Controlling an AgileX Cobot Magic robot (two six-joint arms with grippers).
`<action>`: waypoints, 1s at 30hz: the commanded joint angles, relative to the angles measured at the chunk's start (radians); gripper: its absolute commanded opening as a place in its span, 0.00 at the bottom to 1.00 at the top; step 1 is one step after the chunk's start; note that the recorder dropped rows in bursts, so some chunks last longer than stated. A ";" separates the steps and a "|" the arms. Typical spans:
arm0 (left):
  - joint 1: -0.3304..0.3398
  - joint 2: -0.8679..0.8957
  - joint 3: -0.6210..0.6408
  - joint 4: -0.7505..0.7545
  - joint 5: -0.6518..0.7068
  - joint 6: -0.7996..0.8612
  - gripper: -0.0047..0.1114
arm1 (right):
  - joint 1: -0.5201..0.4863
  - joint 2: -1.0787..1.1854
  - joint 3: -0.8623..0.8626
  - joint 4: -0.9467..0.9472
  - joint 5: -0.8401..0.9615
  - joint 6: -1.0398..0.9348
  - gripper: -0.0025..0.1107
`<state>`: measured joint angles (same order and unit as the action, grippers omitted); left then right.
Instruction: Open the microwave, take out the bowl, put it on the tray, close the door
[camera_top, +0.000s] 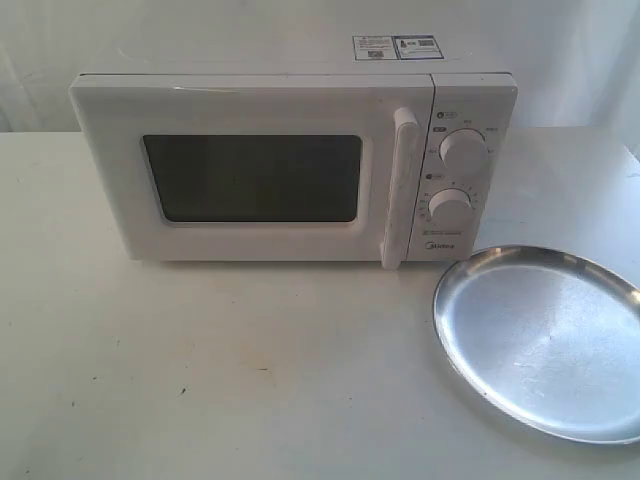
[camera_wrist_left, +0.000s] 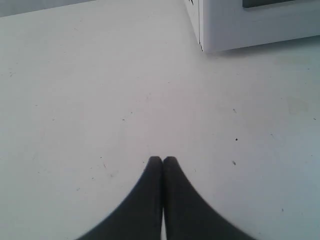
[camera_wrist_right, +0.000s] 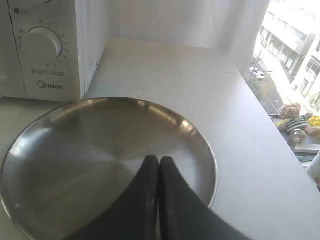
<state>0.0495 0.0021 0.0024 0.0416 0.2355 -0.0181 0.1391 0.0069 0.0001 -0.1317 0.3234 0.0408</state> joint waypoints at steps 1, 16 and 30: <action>-0.006 -0.002 -0.002 -0.007 -0.002 -0.003 0.04 | -0.010 -0.007 0.000 -0.011 -0.010 -0.011 0.02; -0.006 -0.002 -0.002 -0.007 -0.002 -0.003 0.04 | -0.010 -0.007 0.000 -0.010 -0.104 -0.009 0.02; -0.006 -0.002 -0.002 -0.007 -0.002 -0.003 0.04 | -0.010 -0.007 -0.022 0.290 -0.691 0.367 0.02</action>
<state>0.0495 0.0021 0.0024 0.0416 0.2355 -0.0181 0.1391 0.0062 -0.0021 0.1604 -0.3474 0.3658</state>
